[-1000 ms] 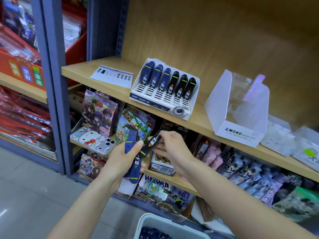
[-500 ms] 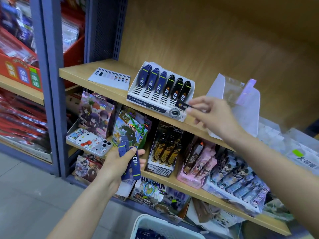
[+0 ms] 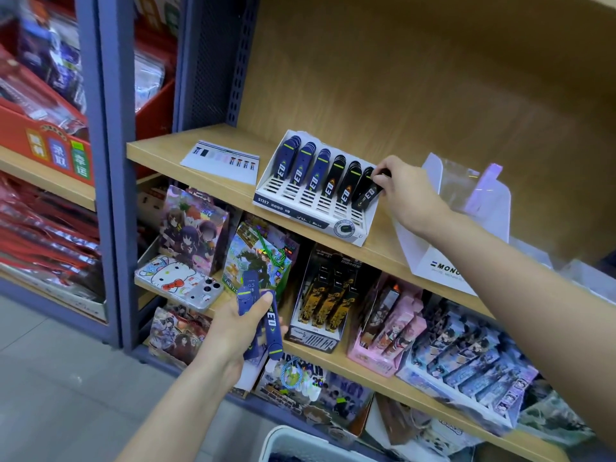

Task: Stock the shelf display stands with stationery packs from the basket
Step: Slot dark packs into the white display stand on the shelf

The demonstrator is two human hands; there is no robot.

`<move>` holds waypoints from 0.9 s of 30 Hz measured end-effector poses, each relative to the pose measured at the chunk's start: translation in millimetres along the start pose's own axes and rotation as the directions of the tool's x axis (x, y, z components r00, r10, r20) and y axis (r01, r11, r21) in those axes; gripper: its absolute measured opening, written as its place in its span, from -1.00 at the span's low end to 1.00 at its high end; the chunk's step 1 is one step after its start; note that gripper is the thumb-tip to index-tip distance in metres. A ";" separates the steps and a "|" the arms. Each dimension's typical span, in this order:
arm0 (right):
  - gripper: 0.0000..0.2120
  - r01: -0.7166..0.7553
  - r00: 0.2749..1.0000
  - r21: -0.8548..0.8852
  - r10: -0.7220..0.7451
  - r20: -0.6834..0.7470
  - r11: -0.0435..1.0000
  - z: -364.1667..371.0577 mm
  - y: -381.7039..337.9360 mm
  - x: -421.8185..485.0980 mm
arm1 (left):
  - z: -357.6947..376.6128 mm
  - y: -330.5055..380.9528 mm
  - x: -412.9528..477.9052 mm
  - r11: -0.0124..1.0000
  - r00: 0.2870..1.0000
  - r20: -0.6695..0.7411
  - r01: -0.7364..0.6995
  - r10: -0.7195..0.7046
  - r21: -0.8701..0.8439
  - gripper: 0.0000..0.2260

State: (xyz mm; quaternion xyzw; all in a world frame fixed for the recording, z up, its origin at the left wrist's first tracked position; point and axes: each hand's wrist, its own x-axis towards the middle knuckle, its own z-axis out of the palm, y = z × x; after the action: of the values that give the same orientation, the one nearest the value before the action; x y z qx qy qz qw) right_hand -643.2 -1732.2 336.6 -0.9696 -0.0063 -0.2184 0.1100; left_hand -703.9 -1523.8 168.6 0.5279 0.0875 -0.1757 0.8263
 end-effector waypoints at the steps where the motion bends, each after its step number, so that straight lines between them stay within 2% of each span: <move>1: -0.83 0.011 1.000 -0.010 -0.011 0.001 1.000 0.1 0.3 1.8 | 0.4 0.2 0.0 1.000 1.000 0.000 -0.006 0.006 0.008 -0.94; 5: -0.84 0.029 0.999 0.005 -0.029 0.034 1.000 -3.8 0.8 8.2 | 0.7 1.1 2.3 1.000 1.000 -0.004 -0.009 0.009 0.010 -0.92; 10: -0.85 0.060 0.984 -0.067 -0.048 0.171 0.996 -11.2 1.1 14.8 | 2.1 2.6 2.9 1.000 1.000 0.016 -0.001 0.002 -0.024 -0.91; 15: -0.91 -0.007 1.000 0.094 0.005 0.027 0.996 -1.0 9.0 15.6 | 0.3 0.7 6.0 1.000 1.000 0.009 -0.021 0.021 0.000 -0.88; 18: -0.88 0.023 0.998 0.046 -0.020 -0.067 0.999 2.6 14.2 16.0 | 0.4 -0.6 7.4 0.999 0.999 0.003 -0.034 0.034 0.007 -0.88; 23: -0.84 0.103 0.994 0.012 -0.103 -0.038 0.995 0.9 10.0 13.5 | 0.3 -2.0 10.1 1.000 1.000 0.006 -0.023 0.023 -0.001 -0.91; 27: -0.79 0.109 0.993 -0.038 -0.111 -0.045 0.993 -0.7 12.3 12.6 | 0.4 -3.3 12.7 1.000 1.000 0.000 -0.029 0.029 0.008 -0.92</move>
State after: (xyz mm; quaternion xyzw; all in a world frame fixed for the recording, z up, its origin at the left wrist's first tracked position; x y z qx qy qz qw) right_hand -631.3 -1744.9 340.0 -0.9642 -0.0534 -0.2470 0.0807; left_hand -693.4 -1527.9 161.8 0.5326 0.0793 -0.1640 0.8265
